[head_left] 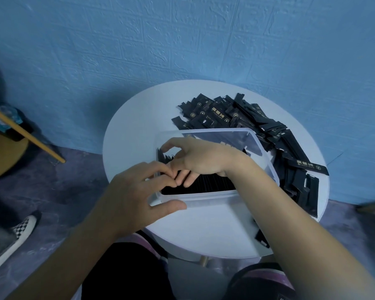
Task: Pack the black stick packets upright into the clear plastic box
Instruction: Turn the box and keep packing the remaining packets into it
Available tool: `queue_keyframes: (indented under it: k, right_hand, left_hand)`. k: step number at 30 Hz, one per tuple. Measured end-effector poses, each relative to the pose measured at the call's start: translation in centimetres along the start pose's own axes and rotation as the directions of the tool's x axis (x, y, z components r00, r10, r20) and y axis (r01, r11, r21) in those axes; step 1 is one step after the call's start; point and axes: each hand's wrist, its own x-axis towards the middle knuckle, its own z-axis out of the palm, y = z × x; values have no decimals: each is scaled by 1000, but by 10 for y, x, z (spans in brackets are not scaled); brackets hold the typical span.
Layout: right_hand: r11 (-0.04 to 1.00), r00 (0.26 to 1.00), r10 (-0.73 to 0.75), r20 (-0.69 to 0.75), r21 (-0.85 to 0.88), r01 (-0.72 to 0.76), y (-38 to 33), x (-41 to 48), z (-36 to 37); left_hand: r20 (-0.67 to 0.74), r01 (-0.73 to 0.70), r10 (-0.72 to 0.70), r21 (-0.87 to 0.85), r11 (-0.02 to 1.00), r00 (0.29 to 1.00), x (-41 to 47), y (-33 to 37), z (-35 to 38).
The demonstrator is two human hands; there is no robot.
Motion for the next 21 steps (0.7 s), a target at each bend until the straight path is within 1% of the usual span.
queue_keyframes:
  k: [3, 6, 8, 9, 10, 11, 12, 14, 16, 18, 21]
  right_hand:
    - [999, 998, -28, -51, 15, 29, -2, -6, -11]
    - [995, 974, -94, -207, 15, 99, -4, -12, -37]
    - [989, 916, -133, -379, 4, 145, 0, -14, -62]
    - [989, 869, -147, -473, -52, 139, 4, -14, -75]
    - [985, 818, -159, -553, -149, 91, 8, -12, -88]
    - [967, 776, -164, -608, -254, 5, 13, -9, -101]
    - [938, 764, -147, -629, -335, -95, 19, -5, -113]
    - [869, 812, -33, -582, -418, -264, 26, 1, -129]
    - [795, 859, 69, -508, -492, -355, 29, 10, -135]
    - [737, 887, 118, -446, -559, -379, 28, 16, -133]
    - [698, 901, 136, -411, -605, -382, 25, 22, -132]
  left_hand:
    - [2, -1, 1, 17, 1000, 1000, -1, -1, 2]
    - [-16, -3, 4, 38, 999, 1000, -3, -1, 4]
    - [-26, 3, -2, 45, 999, 1000, -2, -1, 4]
    - [-29, 4, -3, 42, 999, 1000, -2, -1, 4]
    - [-31, 5, -4, 37, 999, 1000, -1, -1, 3]
    - [-32, 9, -8, 29, 1000, 999, -1, -1, 3]
    - [-33, 17, -16, 20, 1000, 999, 0, -1, 3]
    - [-31, 34, -33, 11, 999, 999, 1, 0, 4]
    - [-38, 45, -45, 4, 999, 998, 1, 1, 5]
    - [-58, 60, -60, -7, 998, 997, 1, 1, 7]
    - [-84, 81, -84, -37, 996, 993, 0, 4, 11]
